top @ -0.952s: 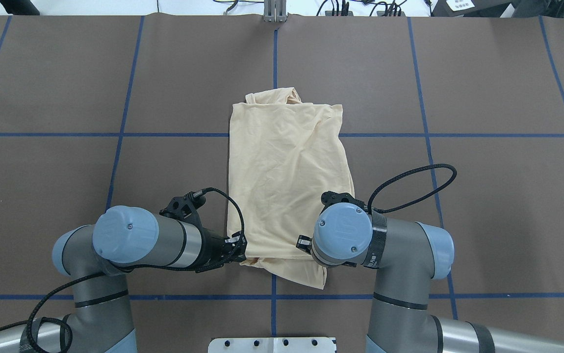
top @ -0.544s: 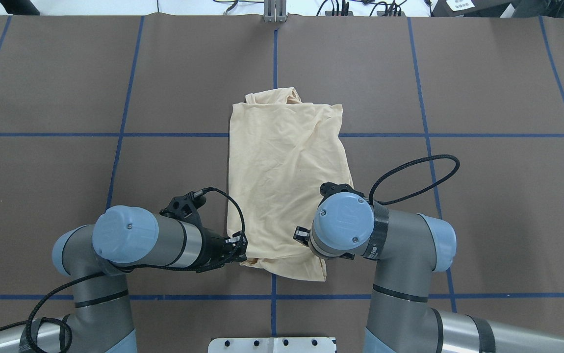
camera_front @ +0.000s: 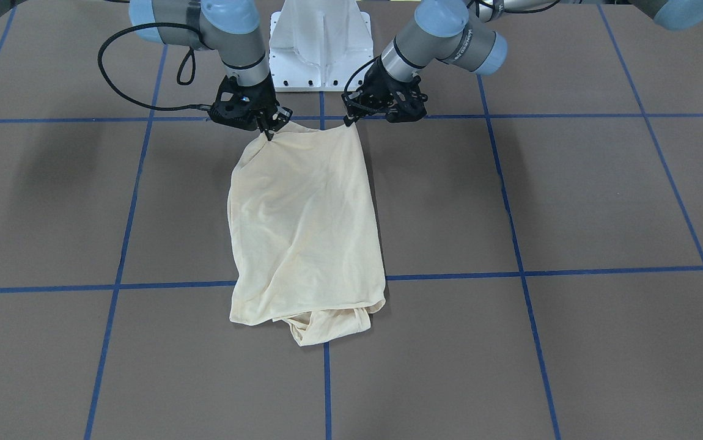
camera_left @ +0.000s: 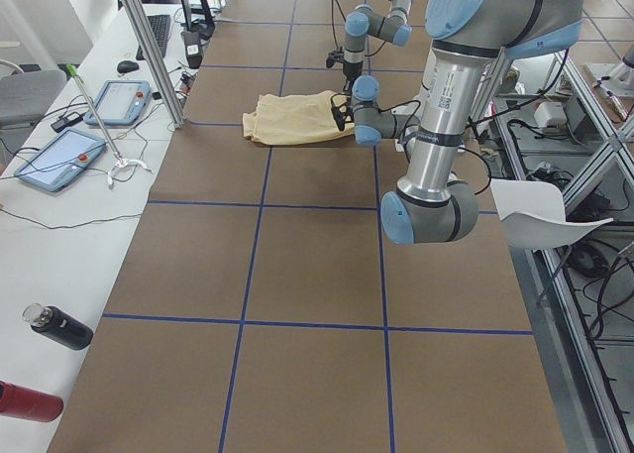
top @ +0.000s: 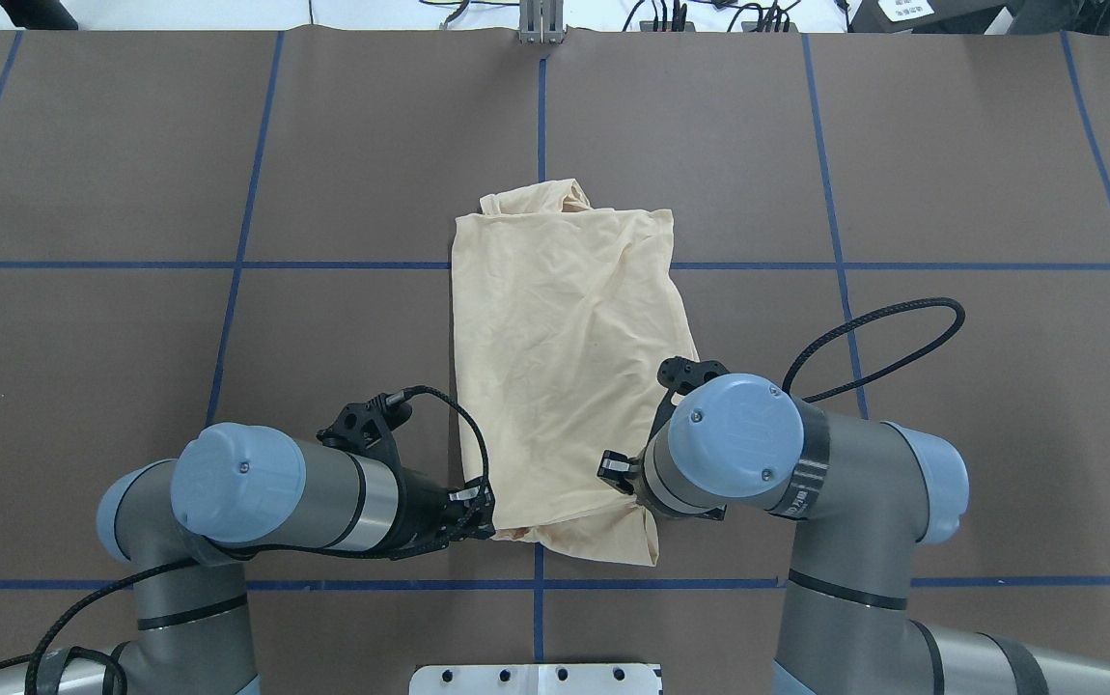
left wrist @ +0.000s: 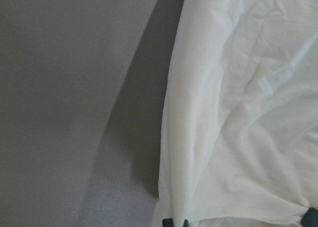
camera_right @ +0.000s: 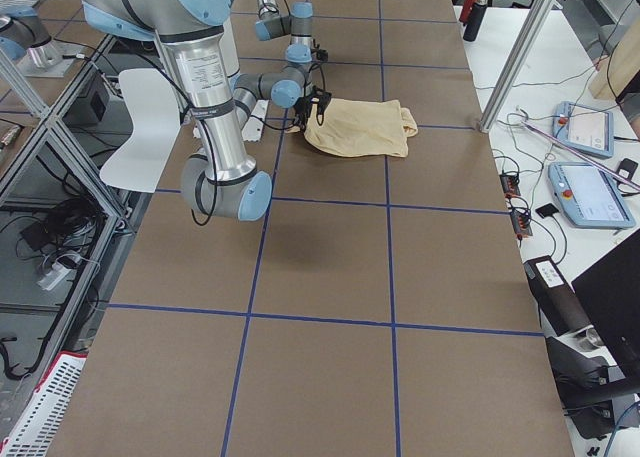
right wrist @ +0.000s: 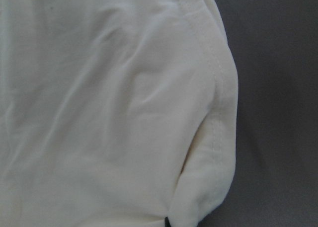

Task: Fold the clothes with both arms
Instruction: 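Lower the right gripper to the shirt's near corner beside the left gripper, then grasp the near edge with both grippers and fold it toward the far edge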

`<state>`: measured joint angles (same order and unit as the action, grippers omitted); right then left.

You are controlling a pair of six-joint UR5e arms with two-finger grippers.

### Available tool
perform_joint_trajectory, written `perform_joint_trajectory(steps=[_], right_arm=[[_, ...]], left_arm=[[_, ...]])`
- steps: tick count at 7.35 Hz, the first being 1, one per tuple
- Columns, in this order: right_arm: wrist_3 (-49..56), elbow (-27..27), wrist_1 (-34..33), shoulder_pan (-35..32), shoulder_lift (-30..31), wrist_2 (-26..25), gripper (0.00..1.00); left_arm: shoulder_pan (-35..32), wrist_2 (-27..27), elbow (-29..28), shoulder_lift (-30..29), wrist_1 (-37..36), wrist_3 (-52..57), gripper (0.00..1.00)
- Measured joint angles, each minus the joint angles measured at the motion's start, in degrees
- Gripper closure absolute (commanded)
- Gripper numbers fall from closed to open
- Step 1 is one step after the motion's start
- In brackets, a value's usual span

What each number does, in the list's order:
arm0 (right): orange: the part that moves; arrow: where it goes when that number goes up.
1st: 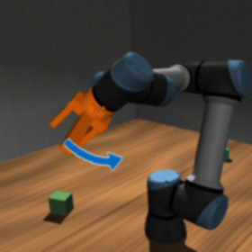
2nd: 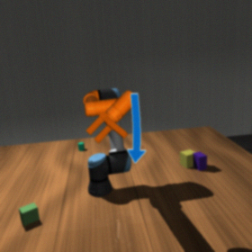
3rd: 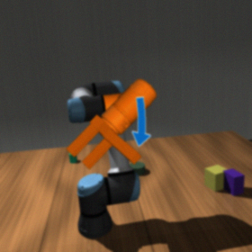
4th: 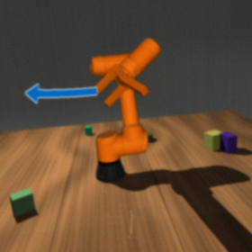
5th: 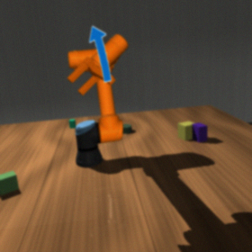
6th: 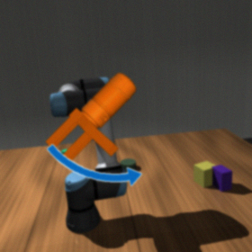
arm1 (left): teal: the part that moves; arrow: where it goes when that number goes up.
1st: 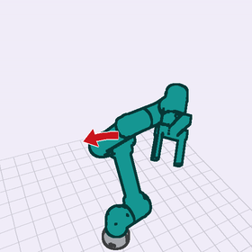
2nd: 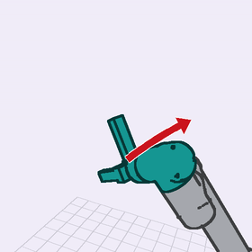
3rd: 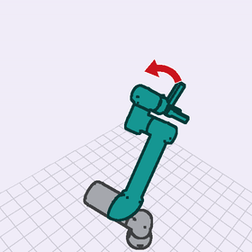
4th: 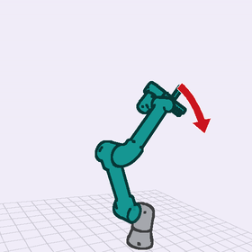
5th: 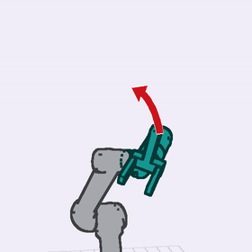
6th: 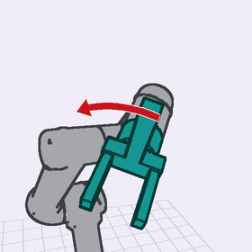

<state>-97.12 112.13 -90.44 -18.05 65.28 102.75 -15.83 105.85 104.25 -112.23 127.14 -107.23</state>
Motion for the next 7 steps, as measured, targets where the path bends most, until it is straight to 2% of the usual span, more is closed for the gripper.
perform_joint_trajectory(steps=[2,4,5,7], right_arm=[[0.00,3.49,0.00,3.07,2.90,0.15,1.00],[0.08,4.77,0.08,5.13,4.09,0.29,1.00],[0.43,4.73,0.22,4.20,3.83,1.05,1.00],[3.68,4.38,0.48,-3.46,2.13,6.66,1.00]], left_arm=[[4.04,0.11,2.46,0.18,-2.77,0.00,1.00],[6.68,0.26,7.26,0.16,-7.78,0.03,1.00],[6.52,0.46,8.96,0.09,-9.21,0.23,1.00],[2.20,1.64,9.80,-0.11,-10.02,0.96,1.00]])
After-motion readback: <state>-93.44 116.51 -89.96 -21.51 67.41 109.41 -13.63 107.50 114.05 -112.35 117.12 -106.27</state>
